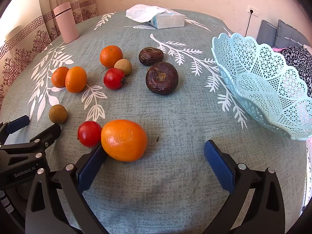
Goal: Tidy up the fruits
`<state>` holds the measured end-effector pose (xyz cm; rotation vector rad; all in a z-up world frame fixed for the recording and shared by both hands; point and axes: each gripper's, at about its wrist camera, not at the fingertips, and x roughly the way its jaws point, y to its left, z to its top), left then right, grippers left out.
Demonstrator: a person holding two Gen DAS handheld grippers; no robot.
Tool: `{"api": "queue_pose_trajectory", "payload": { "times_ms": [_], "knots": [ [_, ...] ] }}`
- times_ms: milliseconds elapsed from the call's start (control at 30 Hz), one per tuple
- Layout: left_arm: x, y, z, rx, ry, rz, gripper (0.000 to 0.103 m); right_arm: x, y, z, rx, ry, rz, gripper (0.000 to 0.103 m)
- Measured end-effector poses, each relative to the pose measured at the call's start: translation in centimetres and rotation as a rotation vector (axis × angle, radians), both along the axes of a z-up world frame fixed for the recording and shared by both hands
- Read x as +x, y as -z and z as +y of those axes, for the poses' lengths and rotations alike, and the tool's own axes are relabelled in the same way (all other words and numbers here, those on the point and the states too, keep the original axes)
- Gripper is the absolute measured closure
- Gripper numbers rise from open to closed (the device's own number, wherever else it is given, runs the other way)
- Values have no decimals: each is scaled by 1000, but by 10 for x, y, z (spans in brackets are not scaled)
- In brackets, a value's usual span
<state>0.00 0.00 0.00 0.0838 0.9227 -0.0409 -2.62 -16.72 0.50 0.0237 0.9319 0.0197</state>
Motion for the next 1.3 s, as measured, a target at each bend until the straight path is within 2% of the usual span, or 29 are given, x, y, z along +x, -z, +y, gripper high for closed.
{"api": "queue_pose_trajectory", "payload": {
  "times_ms": [1300],
  "knots": [
    [0, 0, 0, -3, 0, -1, 5, -1, 1, -1, 11, -5, 1, 2]
  ]
}}
